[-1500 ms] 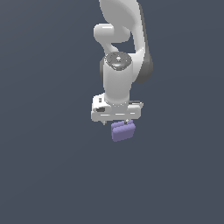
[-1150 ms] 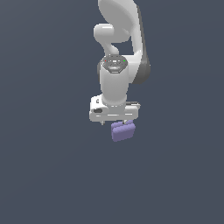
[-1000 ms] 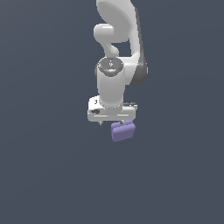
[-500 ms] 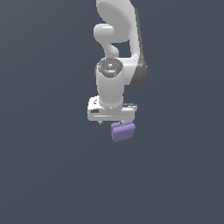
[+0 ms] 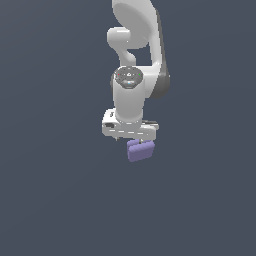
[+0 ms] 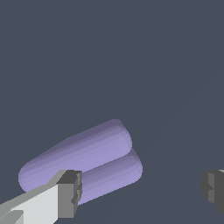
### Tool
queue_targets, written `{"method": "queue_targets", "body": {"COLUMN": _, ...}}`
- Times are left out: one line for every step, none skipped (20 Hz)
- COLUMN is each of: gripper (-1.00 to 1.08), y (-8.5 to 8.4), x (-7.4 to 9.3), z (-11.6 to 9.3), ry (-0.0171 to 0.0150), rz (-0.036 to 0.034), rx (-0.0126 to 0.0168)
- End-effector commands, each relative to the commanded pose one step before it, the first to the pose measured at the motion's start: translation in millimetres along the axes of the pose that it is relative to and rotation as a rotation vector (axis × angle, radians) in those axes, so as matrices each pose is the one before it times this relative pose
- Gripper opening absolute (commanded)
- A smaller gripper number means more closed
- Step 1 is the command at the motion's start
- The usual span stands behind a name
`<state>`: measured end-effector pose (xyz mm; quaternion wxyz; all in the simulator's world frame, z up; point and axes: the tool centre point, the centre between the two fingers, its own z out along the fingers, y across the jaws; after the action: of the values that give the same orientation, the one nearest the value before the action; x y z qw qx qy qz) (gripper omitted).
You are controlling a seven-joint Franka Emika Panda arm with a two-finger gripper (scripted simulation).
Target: Pick up the object and move it to a goal position.
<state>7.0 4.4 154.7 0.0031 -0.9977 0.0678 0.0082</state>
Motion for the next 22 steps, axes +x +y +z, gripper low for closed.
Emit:
{"method": "queue_targets", "body": {"gripper": 1.00, "y": -2.55, "x": -0.63, "z": 0.58, "ry": 0.00043, "rz": 0.05395, "rx": -0.00018}}
{"method": "queue_targets", "body": {"gripper": 1.00, "y": -1.08, "x": -0.33, "z": 0.25, "ry": 0.00021, "rz": 0.02424, "rx": -0.00008}}
{"method": "queue_targets", "body": {"gripper": 1.00, "y": -1.10, "x": -0.37, "z": 0.26, "ry": 0.00023, "rz": 0.02473, "rx": -0.00008}}
{"method": "queue_targets", "body": {"gripper": 1.00, "y": -1.08, "x": -0.40, "z": 0.25, "ry": 0.00023, "rz": 0.02475, "rx": -0.00007}}
{"method": "queue_targets", "body": {"gripper": 1.00, "y": -1.07, "x": -0.43, "z": 0.25, "ry": 0.00024, "rz": 0.02475, "rx": -0.00006}}
{"method": "queue_targets", "body": {"gripper": 1.00, "y": -1.06, "x": -0.45, "z": 0.25, "ry": 0.00025, "rz": 0.02475, "rx": -0.00006}}
{"method": "queue_targets", "body": {"gripper": 1.00, "y": -1.05, "x": -0.48, "z": 0.24, "ry": 0.00026, "rz": 0.02475, "rx": -0.00005}}
{"method": "queue_targets", "body": {"gripper": 1.00, "y": -1.03, "x": -0.51, "z": 0.24, "ry": 0.00027, "rz": 0.02476, "rx": -0.00005}}
{"method": "queue_targets", "body": {"gripper": 1.00, "y": -1.02, "x": -0.53, "z": 0.24, "ry": 0.00028, "rz": 0.02475, "rx": -0.00004}}
{"method": "queue_targets", "body": {"gripper": 1.00, "y": -1.00, "x": -0.56, "z": 0.24, "ry": 0.00028, "rz": 0.02476, "rx": -0.00003}}
{"method": "queue_targets", "body": {"gripper": 1.00, "y": -0.98, "x": -0.58, "z": 0.23, "ry": 0.00029, "rz": 0.02476, "rx": -0.00002}}
{"method": "queue_targets", "body": {"gripper": 1.00, "y": -0.96, "x": -0.61, "z": 0.23, "ry": 0.00030, "rz": 0.02477, "rx": -0.00001}}
{"method": "queue_targets", "body": {"gripper": 1.00, "y": -0.95, "x": -0.63, "z": 0.23, "ry": 0.00030, "rz": 0.02476, "rx": -0.00001}}
{"method": "queue_targets", "body": {"gripper": 1.00, "y": -0.93, "x": -0.66, "z": 0.22, "ry": 0.00031, "rz": 0.02477, "rx": 0.00000}}
{"method": "queue_targets", "body": {"gripper": 1.00, "y": -0.91, "x": -0.68, "z": 0.22, "ry": 0.00032, "rz": 0.02477, "rx": 0.00001}}
{"method": "queue_targets", "body": {"gripper": 1.00, "y": -0.89, "x": -0.70, "z": 0.22, "ry": 0.00032, "rz": 0.02477, "rx": 0.00002}}
{"method": "queue_targets", "body": {"gripper": 1.00, "y": -0.87, "x": -0.72, "z": 0.21, "ry": 0.00033, "rz": 0.02477, "rx": 0.00003}}
{"method": "queue_targets", "body": {"gripper": 1.00, "y": -0.85, "x": -0.75, "z": 0.21, "ry": 0.00034, "rz": 0.02477, "rx": 0.00004}}
{"method": "queue_targets", "body": {"gripper": 1.00, "y": -0.83, "x": -0.77, "z": 0.21, "ry": 0.00034, "rz": 0.02478, "rx": 0.00006}}
{"method": "queue_targets", "body": {"gripper": 1.00, "y": -0.81, "x": -0.79, "z": 0.20, "ry": 0.00035, "rz": 0.02478, "rx": 0.00007}}
{"method": "queue_targets", "body": {"gripper": 1.00, "y": -0.79, "x": -0.81, "z": 0.20, "ry": 0.00035, "rz": 0.02478, "rx": 0.00008}}
{"method": "queue_targets", "body": {"gripper": 1.00, "y": -0.77, "x": -0.82, "z": 0.20, "ry": 0.00035, "rz": 0.02478, "rx": 0.00009}}
